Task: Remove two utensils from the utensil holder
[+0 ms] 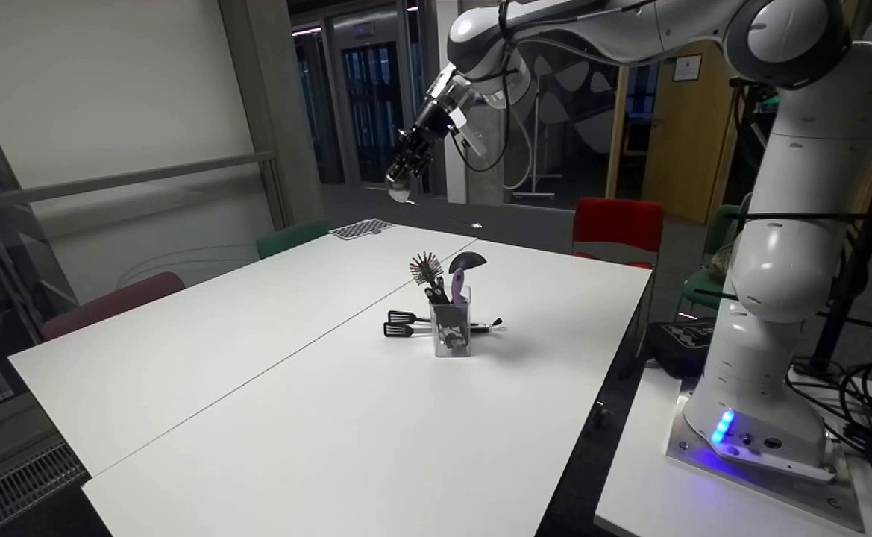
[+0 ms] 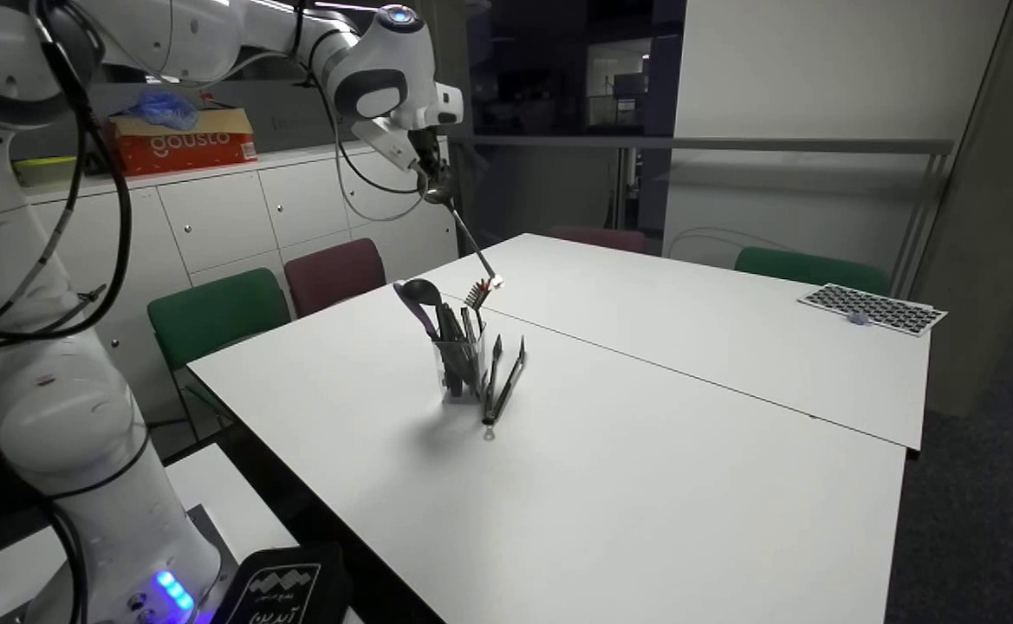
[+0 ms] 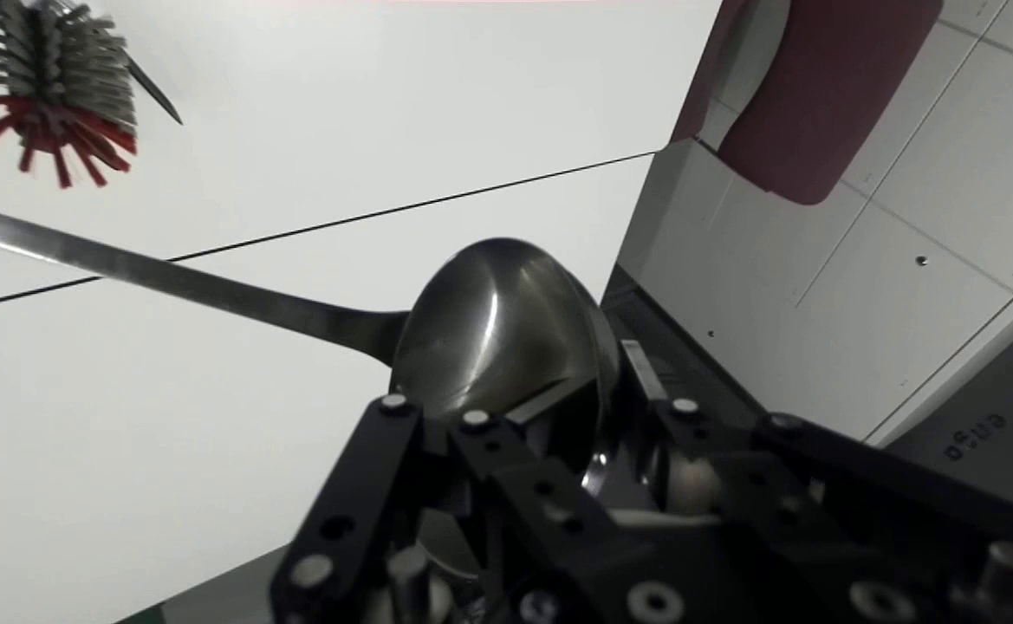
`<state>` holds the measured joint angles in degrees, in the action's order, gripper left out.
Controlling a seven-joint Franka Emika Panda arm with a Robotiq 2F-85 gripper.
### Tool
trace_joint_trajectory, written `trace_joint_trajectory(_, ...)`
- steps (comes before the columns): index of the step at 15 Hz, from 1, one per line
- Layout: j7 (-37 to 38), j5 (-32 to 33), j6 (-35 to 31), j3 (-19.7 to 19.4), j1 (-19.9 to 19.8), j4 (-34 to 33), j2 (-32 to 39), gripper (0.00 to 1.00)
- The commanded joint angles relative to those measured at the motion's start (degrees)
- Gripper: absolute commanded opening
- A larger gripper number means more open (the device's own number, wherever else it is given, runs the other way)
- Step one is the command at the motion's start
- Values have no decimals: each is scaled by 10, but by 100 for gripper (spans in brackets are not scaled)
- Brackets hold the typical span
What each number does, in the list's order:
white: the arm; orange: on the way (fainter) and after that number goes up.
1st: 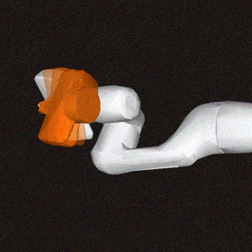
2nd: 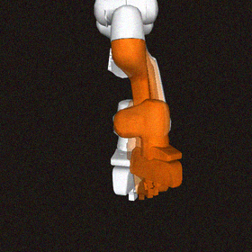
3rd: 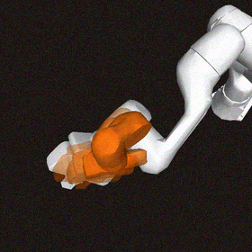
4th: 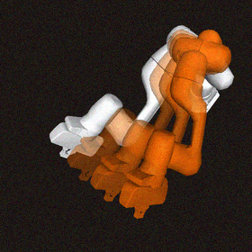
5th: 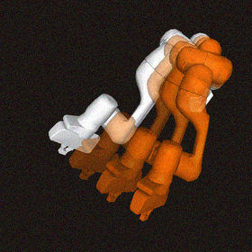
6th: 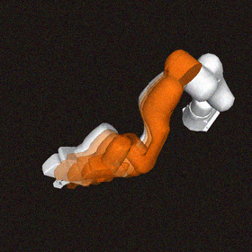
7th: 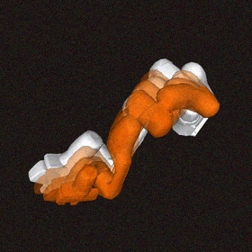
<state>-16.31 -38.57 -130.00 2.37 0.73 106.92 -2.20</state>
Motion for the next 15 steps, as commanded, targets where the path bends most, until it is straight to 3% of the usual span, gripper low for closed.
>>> trace_joint_trajectory(1,105,57,-8,-20,-12,28,-17,1)
trace_joint_trajectory(3,149,77,0,-36,-23,39,-9,1)
trace_joint_trajectory(8,201,57,3,-78,-57,73,44,1)
trace_joint_trajectory(15,325,39,-19,-92,-80,55,158,1)
